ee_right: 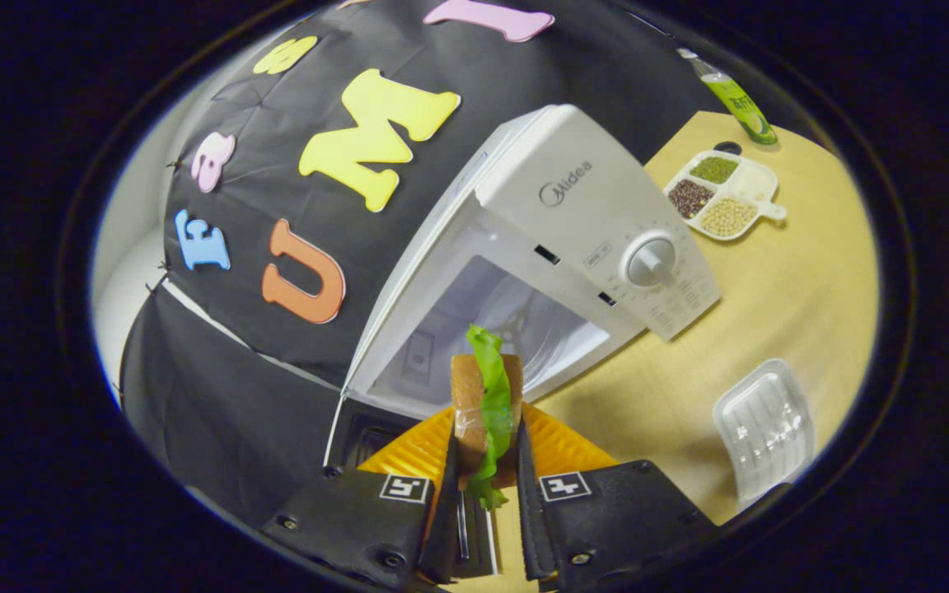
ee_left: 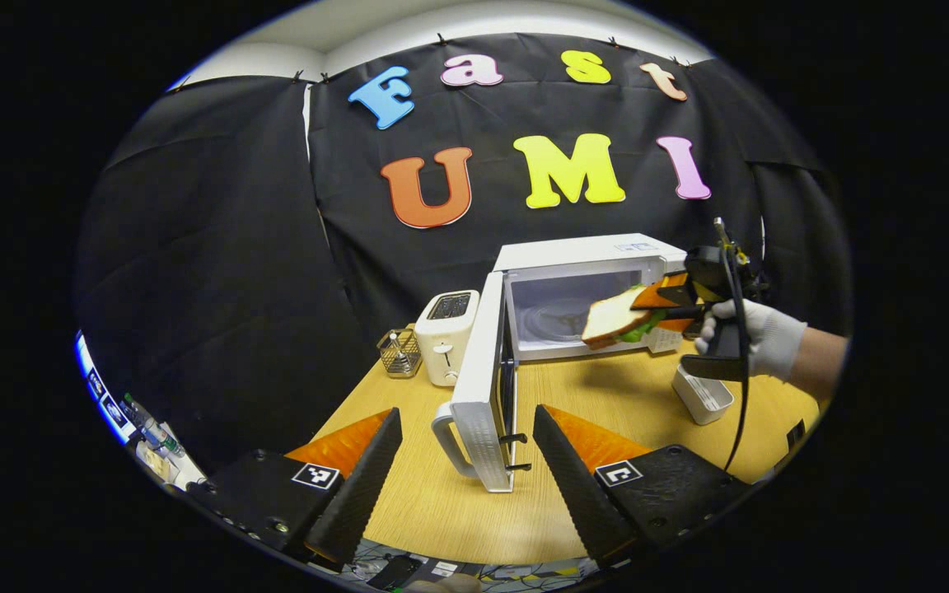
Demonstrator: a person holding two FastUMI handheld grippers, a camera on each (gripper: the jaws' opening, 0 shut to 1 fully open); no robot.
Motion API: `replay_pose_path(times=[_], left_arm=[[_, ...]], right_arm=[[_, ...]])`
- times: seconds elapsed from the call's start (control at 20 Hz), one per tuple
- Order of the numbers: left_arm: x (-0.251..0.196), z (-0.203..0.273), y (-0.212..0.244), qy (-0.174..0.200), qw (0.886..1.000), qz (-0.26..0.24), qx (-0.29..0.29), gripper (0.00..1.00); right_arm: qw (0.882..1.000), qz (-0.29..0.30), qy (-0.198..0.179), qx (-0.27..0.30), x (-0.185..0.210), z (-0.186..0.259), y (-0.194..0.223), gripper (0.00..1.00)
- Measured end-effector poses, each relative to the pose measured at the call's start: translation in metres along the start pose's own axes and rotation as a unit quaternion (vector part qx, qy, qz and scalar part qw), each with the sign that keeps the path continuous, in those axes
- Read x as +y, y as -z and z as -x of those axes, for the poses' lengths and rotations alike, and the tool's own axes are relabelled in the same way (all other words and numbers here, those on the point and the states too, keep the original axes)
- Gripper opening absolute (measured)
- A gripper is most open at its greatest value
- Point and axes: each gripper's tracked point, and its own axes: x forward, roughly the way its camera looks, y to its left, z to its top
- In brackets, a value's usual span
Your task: Open the microwave oven with the left hand, put the food in, and close the microwave oven.
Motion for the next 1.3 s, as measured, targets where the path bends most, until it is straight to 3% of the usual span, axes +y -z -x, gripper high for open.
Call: replay_pose_path(times=[0.45, 0.7, 0.75, 0.8, 0.9, 0.95, 1.0, 1.15, 1.2, 1.25, 1.3], left_arm=[[0.002, 0.001, -0.007, -0.006, 1.0, -0.001, -0.008, 0.97], [0.014, -0.001, 0.007, -0.021, 1.0, -0.001, 0.008, 0.97], [0.016, 0.0, 0.008, -0.024, 1.0, -0.001, 0.011, 0.97], [0.016, -0.002, 0.009, -0.026, 1.0, -0.002, 0.013, 0.97], [0.019, -0.001, 0.011, -0.029, 0.999, -0.001, 0.016, 0.97], [0.019, 0.0, 0.011, -0.03, 0.999, -0.001, 0.015, 0.97], [0.02, 0.0, 0.011, -0.028, 0.999, 0.0, 0.015, 0.97], [0.021, -0.003, 0.015, -0.028, 0.999, 0.004, 0.016, 0.96], [0.022, -0.004, 0.016, -0.029, 0.999, 0.006, 0.016, 0.97], [0.022, -0.005, 0.019, -0.028, 0.999, 0.008, 0.02, 0.97], [0.023, -0.007, 0.02, -0.029, 0.999, 0.009, 0.019, 0.97]], right_arm=[[0.992, -0.051, 0.006, -0.116, 0.009, -0.097, -0.002, 0.35], [0.99, -0.026, 0.02, -0.139, 0.008, -0.136, 0.004, 0.35], [0.989, -0.022, 0.022, -0.143, 0.007, -0.142, 0.002, 0.27], [0.989, -0.015, 0.021, -0.147, 0.007, -0.147, 0.002, 0.35], [0.988, 0.015, 0.032, -0.152, 0.004, -0.154, 0.001, 0.35], [0.986, 0.033, 0.04, -0.156, 0.0, -0.157, 0.001, 0.28], [0.986, 0.052, 0.045, -0.155, 0.0, -0.159, 0.001, 0.39], [0.976, 0.124, 0.066, -0.166, 0.0, -0.157, -0.005, 0.45], [0.971, 0.147, 0.071, -0.172, 0.001, -0.156, -0.008, 0.39], [0.966, 0.171, 0.086, -0.176, -0.004, -0.154, -0.011, 0.46], [0.961, 0.189, 0.092, -0.18, -0.005, -0.15, -0.013, 0.47]])
